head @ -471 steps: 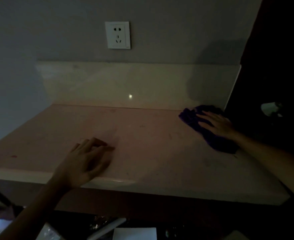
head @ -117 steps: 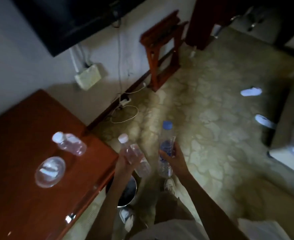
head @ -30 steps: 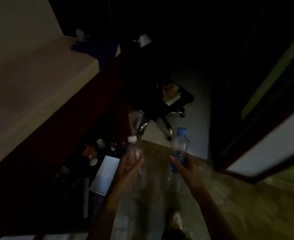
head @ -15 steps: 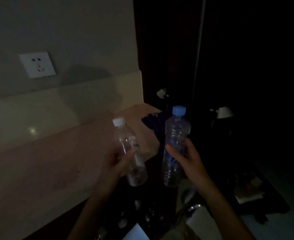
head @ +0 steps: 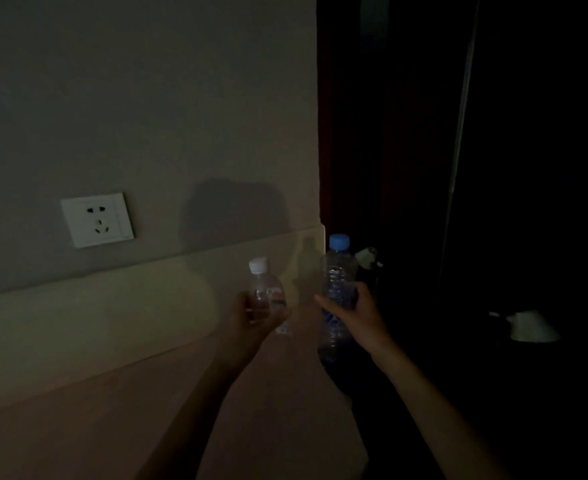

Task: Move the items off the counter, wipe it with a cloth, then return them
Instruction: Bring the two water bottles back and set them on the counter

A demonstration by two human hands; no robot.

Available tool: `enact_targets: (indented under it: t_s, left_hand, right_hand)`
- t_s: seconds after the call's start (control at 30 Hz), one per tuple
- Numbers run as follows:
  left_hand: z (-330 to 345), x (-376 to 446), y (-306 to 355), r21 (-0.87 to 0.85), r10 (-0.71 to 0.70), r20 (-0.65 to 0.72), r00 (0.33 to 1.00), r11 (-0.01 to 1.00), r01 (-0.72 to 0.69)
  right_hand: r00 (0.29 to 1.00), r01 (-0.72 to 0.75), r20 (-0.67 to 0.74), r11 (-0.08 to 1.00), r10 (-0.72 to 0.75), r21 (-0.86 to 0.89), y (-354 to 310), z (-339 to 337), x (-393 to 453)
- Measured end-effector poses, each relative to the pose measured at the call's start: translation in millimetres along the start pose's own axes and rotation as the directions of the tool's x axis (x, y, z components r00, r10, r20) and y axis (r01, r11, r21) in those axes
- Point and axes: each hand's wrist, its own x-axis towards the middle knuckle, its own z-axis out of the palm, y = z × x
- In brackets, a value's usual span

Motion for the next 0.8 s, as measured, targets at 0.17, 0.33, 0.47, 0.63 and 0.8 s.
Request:
enact_targets:
  t_s: [0.17, 0.33, 0.47, 0.63, 0.8]
  left_hand:
    - [30.9, 49.7, -16.4, 0.089, -0.012, -0.034, 0.999, 0.996, 0.015]
    - [69.4, 94.7, -22.6, 0.129, -0.038, -0.057, 0.998, 0.991, 0.045]
    - [88.7, 118.1, -31.0, 0.213, -0.024, -0.142, 0.990, 0.976, 0.054]
    - [92.9, 123.7, -56.8, 0.329, -0.031, -0.206, 0.978, 0.939, 0.099]
    - [94.0, 119.6, -61.3, 0.401, 0.023, -0.249, 0.968, 0.913, 0.081]
  right_hand:
    - [0.998, 0.018, 0.068, 0.999, -0.015, -0.045, 29.3, 10.0, 78.5]
    - [0.989, 0.059, 0.139, 0.996, -0.050, -0.065, 51.8, 16.0, 147.1]
    - [0.991, 0.068, 0.117, 0.996, -0.060, -0.064, 66.4, 24.0, 165.8]
    - [0.985, 0.122, 0.127, 0.992, -0.116, -0.036, 78.7, 33.8, 172.4]
    - [0.983, 0.144, 0.112, 0.990, -0.144, 0.005, 87.3, 27.1, 168.8]
